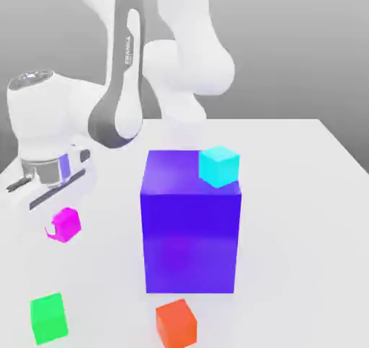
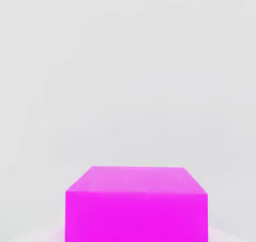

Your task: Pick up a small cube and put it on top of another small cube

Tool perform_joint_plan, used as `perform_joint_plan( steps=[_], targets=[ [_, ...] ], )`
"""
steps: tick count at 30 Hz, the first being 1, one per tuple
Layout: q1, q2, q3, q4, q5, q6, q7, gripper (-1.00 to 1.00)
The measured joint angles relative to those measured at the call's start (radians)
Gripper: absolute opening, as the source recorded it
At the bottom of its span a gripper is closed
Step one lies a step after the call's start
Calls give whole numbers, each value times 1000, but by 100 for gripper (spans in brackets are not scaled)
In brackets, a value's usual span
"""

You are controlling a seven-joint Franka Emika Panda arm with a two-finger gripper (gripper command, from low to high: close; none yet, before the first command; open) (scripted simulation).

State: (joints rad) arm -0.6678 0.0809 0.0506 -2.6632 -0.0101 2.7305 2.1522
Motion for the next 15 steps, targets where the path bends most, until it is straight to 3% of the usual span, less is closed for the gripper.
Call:
perform_joint_plan(
  steps=[7, 12, 13, 15],
  targets=[
    [70, 96, 62, 251, -27, -144, 3, -100],
    [97, 247, 50, 298, -64, -37, 28, -100],
    [100, 265, 47, 299, -69, -21, 31, 100],
    [100, 265, 47, 299, -69, -21, 31, 100]
  ],
)
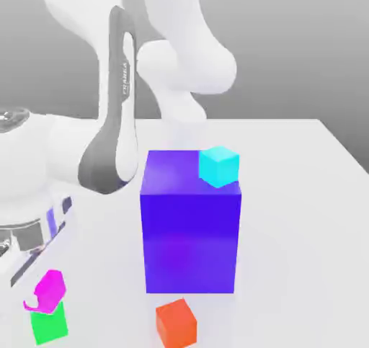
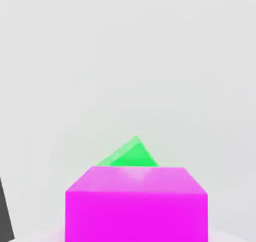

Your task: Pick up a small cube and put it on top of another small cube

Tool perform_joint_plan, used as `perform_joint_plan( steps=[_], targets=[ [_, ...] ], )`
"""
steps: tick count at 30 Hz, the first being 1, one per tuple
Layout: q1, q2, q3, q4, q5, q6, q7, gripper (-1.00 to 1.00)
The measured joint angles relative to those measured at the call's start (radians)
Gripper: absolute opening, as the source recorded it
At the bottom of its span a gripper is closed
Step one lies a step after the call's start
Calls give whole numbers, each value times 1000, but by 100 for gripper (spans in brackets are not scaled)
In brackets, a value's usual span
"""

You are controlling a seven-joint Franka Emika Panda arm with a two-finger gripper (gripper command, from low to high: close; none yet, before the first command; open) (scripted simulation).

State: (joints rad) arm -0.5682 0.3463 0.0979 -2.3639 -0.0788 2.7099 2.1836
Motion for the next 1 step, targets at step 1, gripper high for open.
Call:
perform_joint_plan(
  steps=[1],
  targets=[
    [0, 0, 0, 0, 0, 0, 0, 100]
  ],
)
